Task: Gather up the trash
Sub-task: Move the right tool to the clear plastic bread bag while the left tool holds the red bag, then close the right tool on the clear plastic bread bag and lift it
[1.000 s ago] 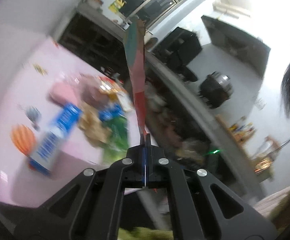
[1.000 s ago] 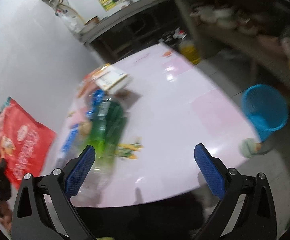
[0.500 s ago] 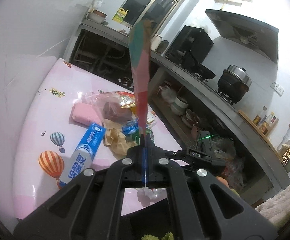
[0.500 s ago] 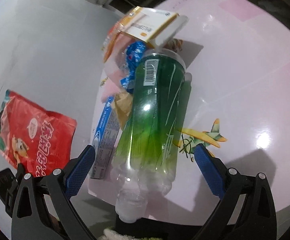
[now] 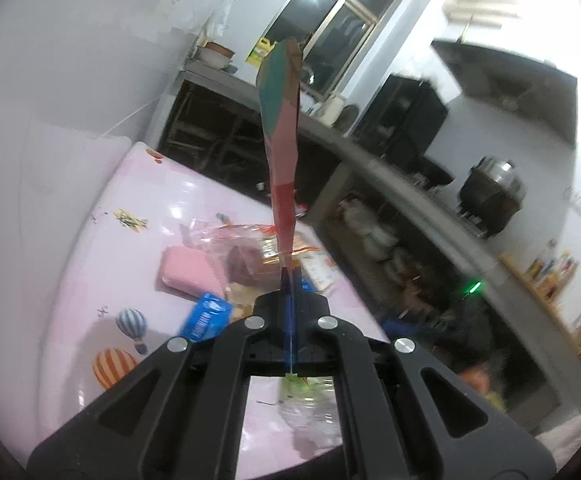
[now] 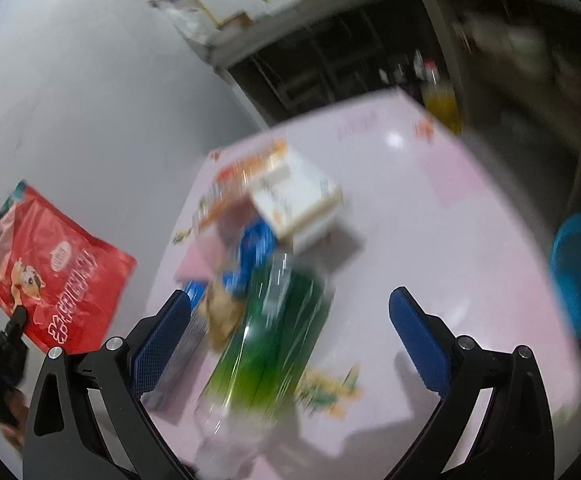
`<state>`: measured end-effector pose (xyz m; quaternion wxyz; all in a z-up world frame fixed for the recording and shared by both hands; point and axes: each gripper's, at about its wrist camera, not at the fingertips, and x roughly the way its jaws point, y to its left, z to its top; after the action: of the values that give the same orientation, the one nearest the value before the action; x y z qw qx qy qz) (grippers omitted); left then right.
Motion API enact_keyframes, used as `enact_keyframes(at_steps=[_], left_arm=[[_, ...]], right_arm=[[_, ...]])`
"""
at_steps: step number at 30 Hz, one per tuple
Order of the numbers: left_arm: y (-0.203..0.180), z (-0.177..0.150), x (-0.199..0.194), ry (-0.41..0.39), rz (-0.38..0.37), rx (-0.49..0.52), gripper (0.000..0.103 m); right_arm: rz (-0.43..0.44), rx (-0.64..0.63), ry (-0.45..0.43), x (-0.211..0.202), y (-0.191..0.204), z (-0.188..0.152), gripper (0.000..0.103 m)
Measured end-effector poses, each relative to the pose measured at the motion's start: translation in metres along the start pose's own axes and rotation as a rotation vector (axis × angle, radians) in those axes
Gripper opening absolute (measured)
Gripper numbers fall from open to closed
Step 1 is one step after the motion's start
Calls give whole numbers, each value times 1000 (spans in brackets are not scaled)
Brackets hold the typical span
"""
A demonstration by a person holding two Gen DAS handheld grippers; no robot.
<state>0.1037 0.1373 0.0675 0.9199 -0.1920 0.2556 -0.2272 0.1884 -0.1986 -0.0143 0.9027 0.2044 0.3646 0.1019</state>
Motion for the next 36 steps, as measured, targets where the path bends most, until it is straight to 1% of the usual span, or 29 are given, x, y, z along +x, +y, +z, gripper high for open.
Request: enact_keyframes(at_steps=[1,2,3,4,5,8,10,11,12,13,15,16,17,19,21,24,28,32,36], left_arm=[[-2,1,5,10,22,16,0],[-4,1,11,22,50,31,0],[-5,2,16,32,65,38,0],[-5,2,20,42,71,40,0],[-5,2,24,52,71,38,0],[-2,0,33,69,68,33,0],[2,0,37,78,66,29,0],[4,-1,39,83,61,28,0],[5,-1,41,87,58,27,0],[7,-1,43,91,55,26,0],[10,-2,47,100,46,22,0],[11,-2,49,105,43,19,0],[11,-3,50,108,41,19,0],[12,-4,53,115,39,19,0],[12,-5,57,122,35,18,0],[14,-6,62,130,30,19,0],[16,-7,65,135,25,19,0],[18,-7,67,139,15,5,0],[19,-9,68,140,12,4,0]], right_arm=[[-12,-67,-19,-1,7,11,97],[-28,-164,-35,1,18,24,97],[-45,-226,-42,5,26,34,97],[-39,-257,-36,11,31,45,97],[-16,-260,-22,17,33,55,97],[74,-211,25,38,24,91,97],[116,-147,60,51,16,111,97],[163,-106,100,64,9,124,97],[188,-76,122,75,7,133,97],[197,-40,145,87,2,145,97],[201,-37,183,112,2,157,96],[189,-30,216,125,0,164,94],[184,-19,244,133,-2,167,93],[192,-9,306,154,1,174,86],[173,-13,363,169,1,178,84],[163,-34,400,176,4,178,78],[145,-88,427,177,12,177,70],[138,-143,455,176,21,175,66],[123,-182,479,178,29,171,57]])
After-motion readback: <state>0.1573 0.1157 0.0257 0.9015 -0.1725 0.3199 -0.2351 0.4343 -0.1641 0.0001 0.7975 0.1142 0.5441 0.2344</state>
